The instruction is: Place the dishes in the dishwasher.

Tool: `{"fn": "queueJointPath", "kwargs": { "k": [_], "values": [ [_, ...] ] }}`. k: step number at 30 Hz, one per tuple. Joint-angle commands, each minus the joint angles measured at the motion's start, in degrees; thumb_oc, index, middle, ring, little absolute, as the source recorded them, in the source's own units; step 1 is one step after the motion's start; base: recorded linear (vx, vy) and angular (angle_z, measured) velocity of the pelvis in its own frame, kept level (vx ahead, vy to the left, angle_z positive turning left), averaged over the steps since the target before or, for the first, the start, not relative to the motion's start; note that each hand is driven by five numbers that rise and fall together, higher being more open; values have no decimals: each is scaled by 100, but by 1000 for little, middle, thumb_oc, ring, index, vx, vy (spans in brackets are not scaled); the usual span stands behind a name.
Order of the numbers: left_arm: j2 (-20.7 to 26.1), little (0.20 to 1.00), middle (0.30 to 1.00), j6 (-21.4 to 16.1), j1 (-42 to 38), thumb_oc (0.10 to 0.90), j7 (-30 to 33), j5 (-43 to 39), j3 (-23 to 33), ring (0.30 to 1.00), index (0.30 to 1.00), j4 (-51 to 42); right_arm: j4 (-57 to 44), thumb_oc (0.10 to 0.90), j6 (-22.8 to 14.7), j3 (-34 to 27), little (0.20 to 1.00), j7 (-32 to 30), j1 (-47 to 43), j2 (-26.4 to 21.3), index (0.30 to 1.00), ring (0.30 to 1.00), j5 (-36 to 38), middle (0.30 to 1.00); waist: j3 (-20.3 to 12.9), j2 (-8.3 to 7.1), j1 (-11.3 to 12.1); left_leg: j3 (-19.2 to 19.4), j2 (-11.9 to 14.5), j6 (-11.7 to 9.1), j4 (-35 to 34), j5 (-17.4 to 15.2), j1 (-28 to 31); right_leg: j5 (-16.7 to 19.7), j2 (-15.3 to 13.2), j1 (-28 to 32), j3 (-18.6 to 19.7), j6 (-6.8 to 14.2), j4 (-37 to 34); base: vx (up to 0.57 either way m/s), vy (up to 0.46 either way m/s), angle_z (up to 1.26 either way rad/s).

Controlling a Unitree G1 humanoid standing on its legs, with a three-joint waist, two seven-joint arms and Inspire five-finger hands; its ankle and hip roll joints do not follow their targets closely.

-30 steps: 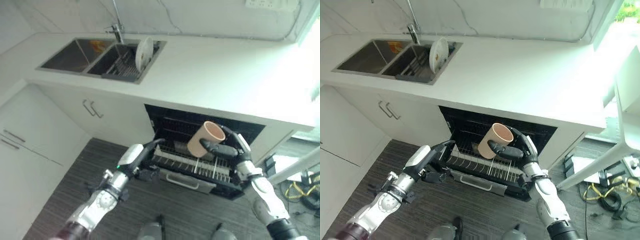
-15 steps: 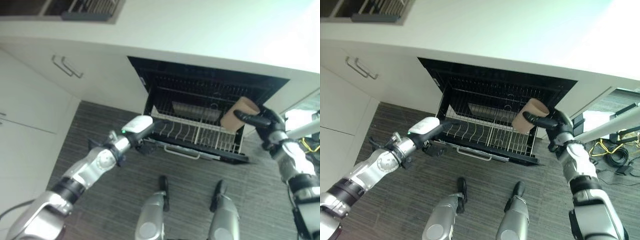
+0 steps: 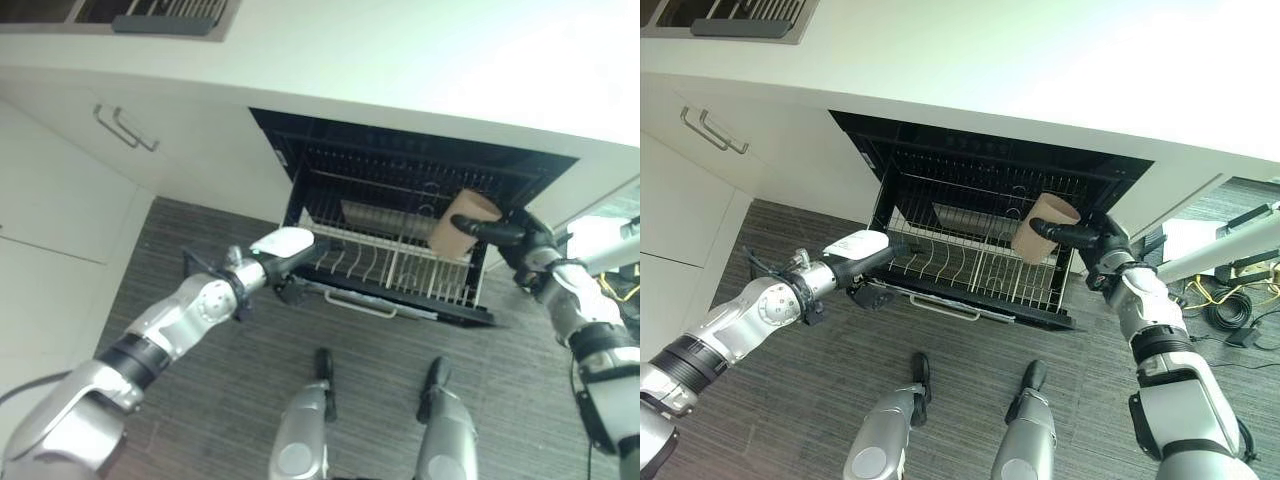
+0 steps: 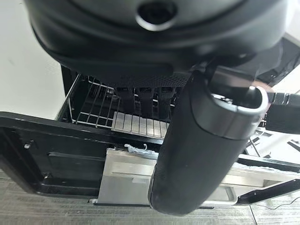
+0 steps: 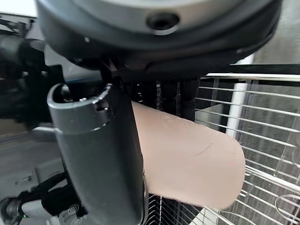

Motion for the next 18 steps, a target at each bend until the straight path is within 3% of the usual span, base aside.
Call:
{"fn": "queueJointPath", "kwargs": {
  "k": [1, 4, 9, 10, 11, 18],
  "values": [
    [309, 900, 900, -156, -210, 800, 127, -360, 345, 900, 900, -494, -152, 400, -406, 67, 300, -49, -313, -122, 300, 300, -588, 300, -269, 14, 86, 115, 123, 122, 519, -767, -70, -596, 118, 215, 198, 311, 151, 47, 17, -3],
    [343, 900, 900, -132, -170, 800, 67, -335, 377, 900, 900, -607, -75, 400, -295, 119, 300, -117, -195, -130, 300, 300, -1170, 300, -250, 15, 93, 119, 113, 130, 519, -773, -73, -600, 118, 217, 195, 313, 151, 10, 1, -1],
    [233, 900, 900, -143, 14, 800, 155, 35, 497, 900, 900, -543, -30, 416, -573, 310, 324, -69, 359, -36, 324, 324, -1846, 324, -179, -20, 43, 137, 142, 131, 519, -754, -58, -582, 148, 211, 207, 305, 151, 12, -13, -4],
    [229, 900, 900, -151, 6, 800, 151, 45, 510, 900, 900, -526, -9, 522, -586, 316, 484, -84, 365, -34, 484, 484, -1875, 484, -172, -23, 43, 137, 142, 128, 519, -748, -61, -577, 150, 204, 209, 309, 151, -11, -28, -4],
    [215, 900, 900, -148, -6, 800, 149, 62, 521, 900, 900, -511, 19, 800, -603, 333, 900, -128, 361, -39, 900, 900, -1934, 900, -162, -26, 45, 136, 139, 131, 519, -743, -62, -571, 152, 196, 211, 309, 151, -13, -13, -5],
    [135, 900, 900, -54, -89, 800, 76, 122, 528, 900, 900, -450, -119, 800, -792, 516, 900, -924, 396, -79, 900, 900, -2874, 900, -143, -65, 1, 171, 154, 125, 519, -721, -21, -560, 169, 199, 211, 308, 151, -7, -14, -3]
  ]
}}
